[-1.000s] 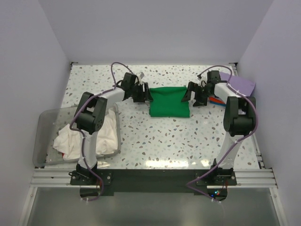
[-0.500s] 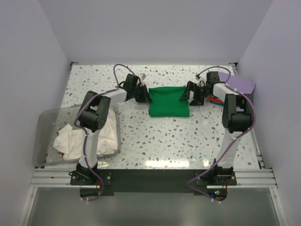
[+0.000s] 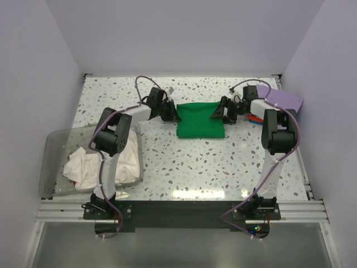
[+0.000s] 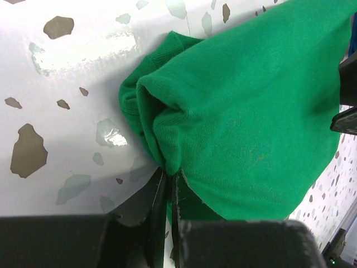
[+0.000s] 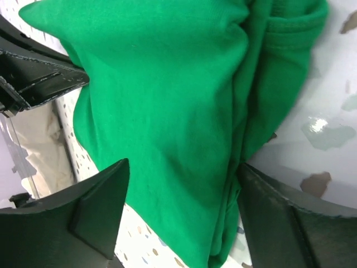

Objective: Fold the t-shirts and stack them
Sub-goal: Neatly place the folded tshirt to the corner

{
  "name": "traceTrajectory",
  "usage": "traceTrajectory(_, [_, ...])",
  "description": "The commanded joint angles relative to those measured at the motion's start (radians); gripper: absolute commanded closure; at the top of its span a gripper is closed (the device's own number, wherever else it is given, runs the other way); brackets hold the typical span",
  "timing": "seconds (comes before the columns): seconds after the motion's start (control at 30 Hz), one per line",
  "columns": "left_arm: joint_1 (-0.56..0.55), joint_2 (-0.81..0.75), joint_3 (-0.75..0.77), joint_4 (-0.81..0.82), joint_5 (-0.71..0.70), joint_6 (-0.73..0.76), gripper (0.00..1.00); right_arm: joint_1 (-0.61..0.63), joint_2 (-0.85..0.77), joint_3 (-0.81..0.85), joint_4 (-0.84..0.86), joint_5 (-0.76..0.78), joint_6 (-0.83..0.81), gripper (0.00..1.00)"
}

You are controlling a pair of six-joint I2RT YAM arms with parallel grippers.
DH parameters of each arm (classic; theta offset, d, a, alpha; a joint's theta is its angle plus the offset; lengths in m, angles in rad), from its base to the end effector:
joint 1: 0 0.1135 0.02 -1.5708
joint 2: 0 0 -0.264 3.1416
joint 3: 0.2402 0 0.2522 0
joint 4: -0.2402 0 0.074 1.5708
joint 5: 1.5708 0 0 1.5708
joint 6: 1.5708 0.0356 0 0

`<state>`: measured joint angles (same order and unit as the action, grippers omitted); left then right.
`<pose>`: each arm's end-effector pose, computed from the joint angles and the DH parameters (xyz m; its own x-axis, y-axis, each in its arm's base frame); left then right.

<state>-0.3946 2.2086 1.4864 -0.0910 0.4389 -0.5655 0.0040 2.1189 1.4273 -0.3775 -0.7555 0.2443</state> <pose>0.4314 -0.1961 0.1315 -0.8972 -0.1518 -0.4148 0.1621 0.7604 -0.6289 0.4325 0.0261 0.1412 -0.9312 0.1724 -0.3212 -0.1107 0.7059 0.6996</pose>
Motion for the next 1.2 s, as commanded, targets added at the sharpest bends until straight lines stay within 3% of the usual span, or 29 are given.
traceTrajectory(0.0, [-0.016,0.046,0.018,-0.026,-0.025,0.010,1.00,0.037,0.095,-0.042,-0.037,0.110,-0.022,0.25])
traceTrajectory(0.3, [-0.044,0.060,0.032,-0.019,-0.016,-0.002,1.00,0.073,0.081,-0.048,-0.003,0.108,-0.002,0.38])
traceTrajectory(0.5, [-0.061,0.062,0.035,-0.016,-0.011,-0.005,1.00,0.090,0.073,-0.041,0.009,0.108,0.023,0.61])
traceTrajectory(0.53, [-0.061,0.059,0.037,-0.016,-0.009,-0.005,1.00,0.091,0.066,-0.038,0.009,0.114,0.023,0.70])
traceTrajectory(0.6, [-0.061,0.050,0.038,-0.023,-0.008,-0.004,0.93,0.091,0.043,-0.031,-0.006,0.122,0.020,0.79])
traceTrajectory(0.63, [-0.059,0.037,0.040,-0.027,-0.011,-0.001,0.79,0.091,0.033,-0.013,-0.020,0.137,0.015,0.87])
traceTrajectory(0.67, [-0.059,0.031,0.046,-0.038,-0.015,0.003,0.72,0.090,0.029,0.001,-0.059,0.145,0.009,0.97])
traceTrajectory(0.7, [-0.056,0.025,0.049,-0.044,-0.019,0.009,0.62,0.090,0.012,0.015,-0.081,0.157,-0.008,1.00])
traceTrajectory(0.83, [-0.046,-0.024,0.052,-0.072,-0.026,0.027,0.45,0.085,-0.020,0.122,-0.204,0.237,-0.046,1.00])
traceTrajectory(1.17, [0.002,-0.184,-0.075,-0.115,-0.074,0.087,0.38,0.027,-0.013,0.465,-0.587,0.413,-0.132,1.00])
